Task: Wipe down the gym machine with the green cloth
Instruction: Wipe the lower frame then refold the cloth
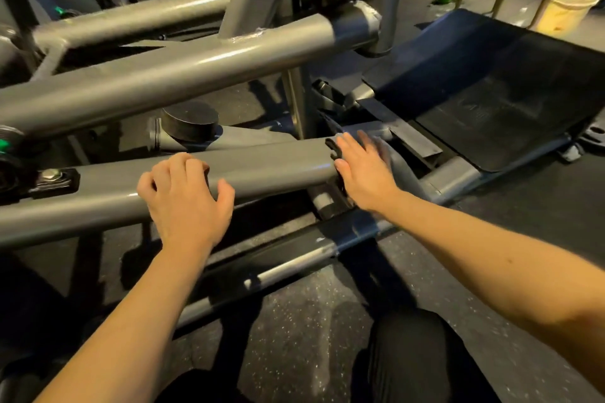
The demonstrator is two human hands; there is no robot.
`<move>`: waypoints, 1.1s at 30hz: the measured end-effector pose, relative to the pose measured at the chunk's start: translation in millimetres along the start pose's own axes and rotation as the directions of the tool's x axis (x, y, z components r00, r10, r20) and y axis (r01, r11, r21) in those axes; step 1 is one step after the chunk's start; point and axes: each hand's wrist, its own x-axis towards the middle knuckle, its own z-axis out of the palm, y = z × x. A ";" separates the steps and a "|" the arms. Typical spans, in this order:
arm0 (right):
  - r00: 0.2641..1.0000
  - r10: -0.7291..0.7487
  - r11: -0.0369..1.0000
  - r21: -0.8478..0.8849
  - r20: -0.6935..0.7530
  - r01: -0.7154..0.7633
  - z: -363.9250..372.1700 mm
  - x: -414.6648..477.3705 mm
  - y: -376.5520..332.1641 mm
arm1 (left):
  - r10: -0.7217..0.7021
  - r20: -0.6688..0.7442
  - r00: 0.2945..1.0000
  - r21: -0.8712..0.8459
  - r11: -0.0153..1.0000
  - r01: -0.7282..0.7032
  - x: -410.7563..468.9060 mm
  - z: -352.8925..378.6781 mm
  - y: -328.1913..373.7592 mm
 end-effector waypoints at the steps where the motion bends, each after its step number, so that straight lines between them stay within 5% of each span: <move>1: 0.998 0.056 0.998 0.000 -0.020 -0.056 -0.4 -1.5 -5.5 | -0.012 0.005 1.000 -0.020 1.000 0.012 0.9 -1.2 3.8; 3: 0.993 0.082 0.996 0.034 -0.085 -0.079 -1.3 -9.4 -35.8 | 0.013 0.017 1.000 -0.065 0.998 -0.012 5.0 -1.2 17.7; 6: 0.988 -0.063 0.985 0.152 -0.138 0.084 7.5 -26.8 -85.4 | 0.121 0.025 0.992 -0.155 0.981 -0.115 16.4 5.0 49.7; 11: 0.963 -0.212 0.956 0.168 -0.164 0.239 1.4 -24.4 -68.5 | 0.221 0.070 0.973 -0.221 0.954 -0.201 28.7 26.2 76.1; 15: 0.994 -0.060 0.989 0.131 -0.088 0.071 -11.6 -20.6 -19.2 | 0.358 0.103 0.928 -0.043 0.934 -0.355 25.3 35.8 77.7; 21: 0.984 0.170 0.974 0.142 0.061 -0.177 -22.2 -7.2 -7.1 | 0.380 0.112 0.918 -0.065 0.925 -0.375 24.8 35.8 75.4; 33: 0.998 -0.064 0.994 -0.087 0.019 0.065 -26.8 -31.1 -58.7 | 0.312 0.108 0.944 -0.072 0.949 -0.306 27.5 38.6 77.2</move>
